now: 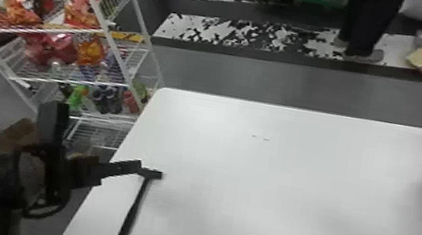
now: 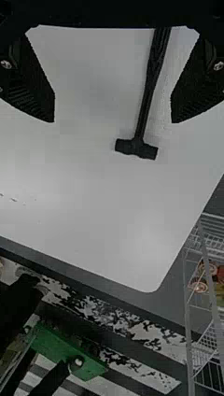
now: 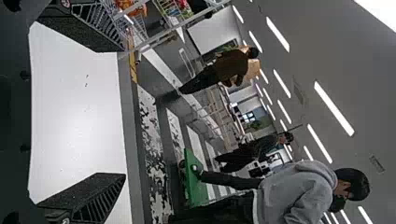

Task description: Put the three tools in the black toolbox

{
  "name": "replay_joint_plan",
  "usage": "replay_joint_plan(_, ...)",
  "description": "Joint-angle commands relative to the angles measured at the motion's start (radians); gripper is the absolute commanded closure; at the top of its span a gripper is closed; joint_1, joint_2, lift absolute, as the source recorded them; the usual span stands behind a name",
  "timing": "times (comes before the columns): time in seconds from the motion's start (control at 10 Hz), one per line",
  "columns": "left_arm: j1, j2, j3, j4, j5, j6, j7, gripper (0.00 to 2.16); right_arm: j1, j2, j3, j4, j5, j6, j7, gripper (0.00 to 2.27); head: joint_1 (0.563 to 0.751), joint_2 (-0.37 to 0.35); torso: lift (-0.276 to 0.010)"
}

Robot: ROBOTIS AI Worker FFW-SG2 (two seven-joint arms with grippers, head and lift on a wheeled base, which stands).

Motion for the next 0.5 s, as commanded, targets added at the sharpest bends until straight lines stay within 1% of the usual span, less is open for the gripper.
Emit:
replay_joint_plan(0.0, -0.053, 0.016, -0.047, 0.106, -0.249, 0.001, -0.177, 0.08, 0.000, 0.000, 0.000, 0.005, -0.002, -0.012, 0.004, 0.04, 0.695, 0.348, -0.055)
replay_joint_plan(0.1, -0.135, 0.004, -0.096, 0.224, -0.628, 0.001, -0.499, 0.08, 0.000, 0.000, 0.000, 0.008, -0.004, -0.015, 0.006, 0.04, 0.695, 0.349, -0.055)
replay_joint_plan(0.2, -0.216, -0.050, -0.087, 0.338, -0.980, 0.001, -0.790, 0.08, 0.001, 0.000, 0.000, 0.014, -0.010, -0.034, 0.006, 0.04, 0.695, 0.341, -0.055)
replay_joint_plan(0.3, -0.223, -0.053, -0.078, 0.327, -1.005, 0.001, -0.806, 0.09, 0.001, 0.000, 0.000, 0.016, -0.012, -0.040, 0.007, 0.04, 0.695, 0.343, -0.055)
replay_joint_plan(0.4, -0.225, -0.054, -0.076, 0.292, -1.008, 0.001, -0.809, 0.09, 0.001, 0.000, 0.000, 0.016, -0.016, -0.043, 0.007, 0.04, 0.695, 0.350, -0.055)
